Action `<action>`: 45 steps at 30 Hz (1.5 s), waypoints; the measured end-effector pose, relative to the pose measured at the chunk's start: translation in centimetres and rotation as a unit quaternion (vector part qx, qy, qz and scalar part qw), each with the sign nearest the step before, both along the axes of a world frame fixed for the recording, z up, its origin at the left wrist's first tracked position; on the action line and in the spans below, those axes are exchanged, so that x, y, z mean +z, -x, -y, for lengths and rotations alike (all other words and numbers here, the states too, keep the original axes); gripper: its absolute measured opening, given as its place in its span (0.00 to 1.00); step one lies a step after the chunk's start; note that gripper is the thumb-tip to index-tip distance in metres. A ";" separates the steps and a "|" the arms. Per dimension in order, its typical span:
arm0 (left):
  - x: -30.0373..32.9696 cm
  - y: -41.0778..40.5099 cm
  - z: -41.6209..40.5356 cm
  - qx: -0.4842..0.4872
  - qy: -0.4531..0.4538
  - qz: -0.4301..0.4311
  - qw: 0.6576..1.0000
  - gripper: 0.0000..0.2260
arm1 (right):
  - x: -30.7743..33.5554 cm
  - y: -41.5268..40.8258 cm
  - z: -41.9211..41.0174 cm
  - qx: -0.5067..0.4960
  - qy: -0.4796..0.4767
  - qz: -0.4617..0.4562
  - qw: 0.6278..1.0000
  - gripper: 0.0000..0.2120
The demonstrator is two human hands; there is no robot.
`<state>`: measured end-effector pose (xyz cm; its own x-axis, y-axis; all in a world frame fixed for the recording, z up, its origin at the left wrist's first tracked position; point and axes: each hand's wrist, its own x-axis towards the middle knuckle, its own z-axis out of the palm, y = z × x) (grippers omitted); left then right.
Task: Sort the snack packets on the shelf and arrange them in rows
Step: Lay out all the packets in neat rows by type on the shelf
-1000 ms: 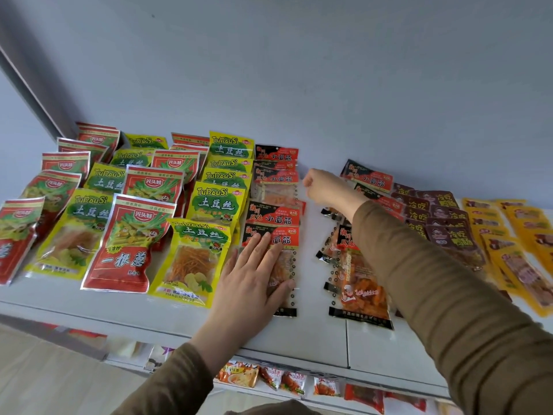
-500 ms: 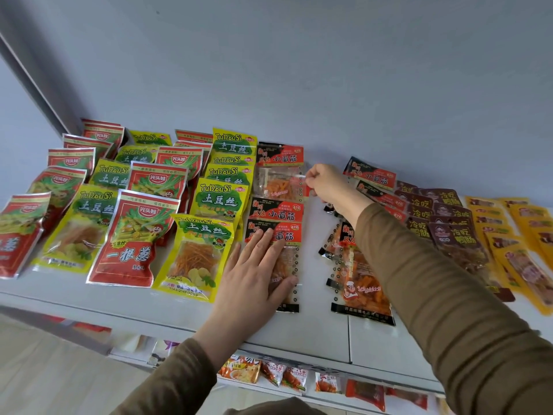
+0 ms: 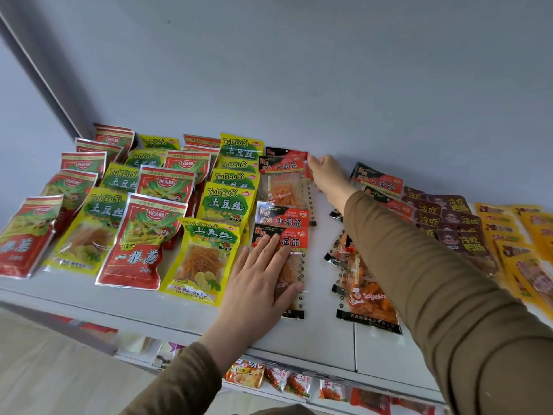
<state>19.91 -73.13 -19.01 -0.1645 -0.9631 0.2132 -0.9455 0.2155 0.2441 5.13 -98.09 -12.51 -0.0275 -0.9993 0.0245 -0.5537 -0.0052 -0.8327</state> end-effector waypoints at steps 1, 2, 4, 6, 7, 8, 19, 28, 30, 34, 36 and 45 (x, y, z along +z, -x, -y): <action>0.0 0.0 0.0 -0.001 0.000 0.000 1.000 0.33 | 0.0 -0.1 -0.3 0.009 -0.002 -0.048 0.999 0.20; 0.0 0.0 0.0 -0.002 -0.001 0.001 1.000 0.33 | -0.1 -0.2 -0.8 0.010 0.004 -0.092 0.996 0.23; 0.0 0.0 0.1 0.000 -0.002 0.001 1.000 0.33 | -0.5 -0.1 -1.3 0.011 0.020 -0.131 0.991 0.29; 0.1 0.1 0.0 0.000 -0.001 0.000 1.000 0.33 | -1.1 -0.1 -1.4 0.031 0.023 -0.113 0.993 0.26; 0.1 0.1 0.0 -0.001 0.000 -0.001 1.000 0.33 | -1.5 -0.2 -1.3 0.037 0.021 -0.084 0.996 0.23; 0.2 0.1 0.0 0.000 0.004 -0.001 1.000 0.33 | -1.7 -0.3 -1.3 0.038 0.018 -0.044 0.998 0.20; 0.2 0.2 -0.1 0.020 0.013 0.001 1.000 0.33 | -2.7 0.1 -3.4 0.052 -0.125 0.241 0.961 0.41; 0.2 0.1 -0.2 0.027 -0.006 -0.025 0.999 0.34 | -2.5 -0.8 -5.1 0.004 -0.122 0.314 0.942 0.28; 0.2 0.0 -0.2 0.028 -0.017 -0.031 0.999 0.35 | -2.1 -0.9 -5.3 0.015 -0.142 0.381 0.914 0.21; 0.2 0.0 -0.2 0.025 -0.023 -0.024 0.999 0.36 | -1.5 -0.7 -6.1 0.063 -0.198 0.448 0.869 0.12; 0.2 0.1 -0.1 0.025 -0.025 -0.024 0.999 0.36 | -1.5 -0.7 -6.2 0.057 -0.218 0.449 0.865 0.15; 0.4 0.1 0.9 0.037 0.013 0.053 0.998 0.35 | -2.4 -1.0 -6.4 0.005 -0.188 0.386 0.903 0.07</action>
